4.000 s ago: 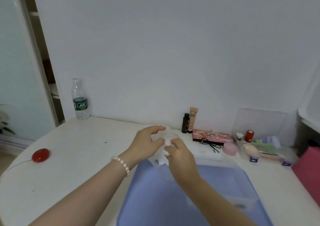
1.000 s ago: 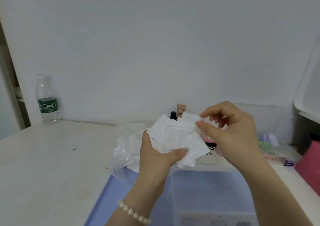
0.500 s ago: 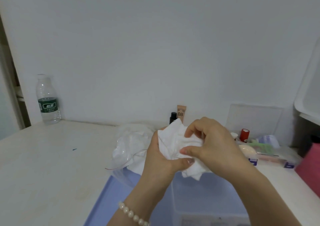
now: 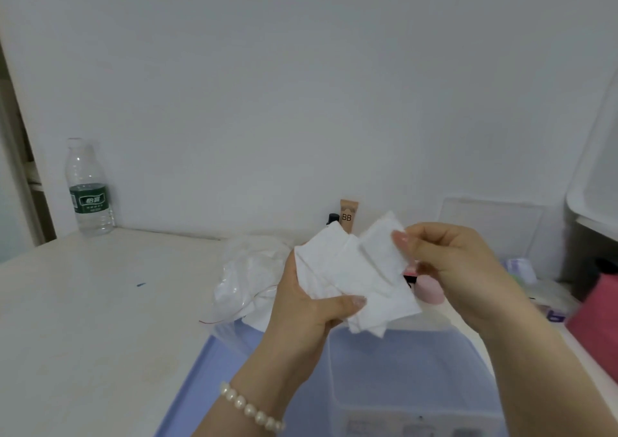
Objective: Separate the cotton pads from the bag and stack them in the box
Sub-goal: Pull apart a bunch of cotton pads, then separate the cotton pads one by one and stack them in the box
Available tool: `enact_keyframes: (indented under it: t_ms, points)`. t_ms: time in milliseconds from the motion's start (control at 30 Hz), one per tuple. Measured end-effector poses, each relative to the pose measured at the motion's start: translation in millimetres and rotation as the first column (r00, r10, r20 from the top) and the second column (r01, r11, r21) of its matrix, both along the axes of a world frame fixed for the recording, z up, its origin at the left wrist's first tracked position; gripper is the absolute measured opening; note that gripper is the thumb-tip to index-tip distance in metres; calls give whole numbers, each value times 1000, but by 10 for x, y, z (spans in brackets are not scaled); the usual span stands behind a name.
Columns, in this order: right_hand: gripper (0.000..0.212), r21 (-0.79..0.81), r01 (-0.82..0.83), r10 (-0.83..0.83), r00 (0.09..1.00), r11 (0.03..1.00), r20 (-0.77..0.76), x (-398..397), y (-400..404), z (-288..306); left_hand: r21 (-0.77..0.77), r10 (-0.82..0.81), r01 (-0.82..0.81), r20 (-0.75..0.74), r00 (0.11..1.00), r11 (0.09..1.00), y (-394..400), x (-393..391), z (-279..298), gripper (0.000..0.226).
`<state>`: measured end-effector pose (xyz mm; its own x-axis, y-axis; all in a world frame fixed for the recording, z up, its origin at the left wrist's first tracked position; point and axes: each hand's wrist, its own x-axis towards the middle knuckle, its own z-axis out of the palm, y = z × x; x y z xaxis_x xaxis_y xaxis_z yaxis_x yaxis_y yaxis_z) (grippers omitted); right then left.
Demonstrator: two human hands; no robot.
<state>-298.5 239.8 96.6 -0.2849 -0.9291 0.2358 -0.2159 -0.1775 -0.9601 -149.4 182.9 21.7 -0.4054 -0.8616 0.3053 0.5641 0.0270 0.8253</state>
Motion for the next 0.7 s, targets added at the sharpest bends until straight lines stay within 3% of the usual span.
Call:
enact_keyframes:
  t_ms: [133, 233, 300, 367, 500, 567, 700]
  points:
    - [13, -53, 174, -144, 921, 983, 362, -93, -50, 7, 31, 28, -27, -37, 999, 999, 15, -1, 11, 71]
    - [13, -102, 116, -44, 844, 988, 534, -65, 2, 73, 64, 80, -75, -80, 994, 995, 24, -16, 21, 69]
    - [3, -89, 4, 40, 871, 996, 490, -5, 43, 101, 66, 82, -75, -99, 992, 995, 30, -27, 23, 69]
    - [17, -34, -70, 78, 909, 997, 411, 47, 43, 88, 55, 68, -63, -106, 992, 996, 42, -35, 21, 69]
    - [8, -47, -53, 69, 875, 997, 479, 147, 8, 81, 71, 126, -117, -141, 982, 991, 55, -58, -2, 68]
    - [15, -97, -53, 98, 829, 994, 551, 223, -3, 57, 85, 167, -155, -171, 971, 984, 63, -67, -5, 68]
    - [16, -93, -30, 66, 912, 995, 406, 422, -17, -31, 105, 224, -206, -203, 953, 973, 58, -76, -5, 70]
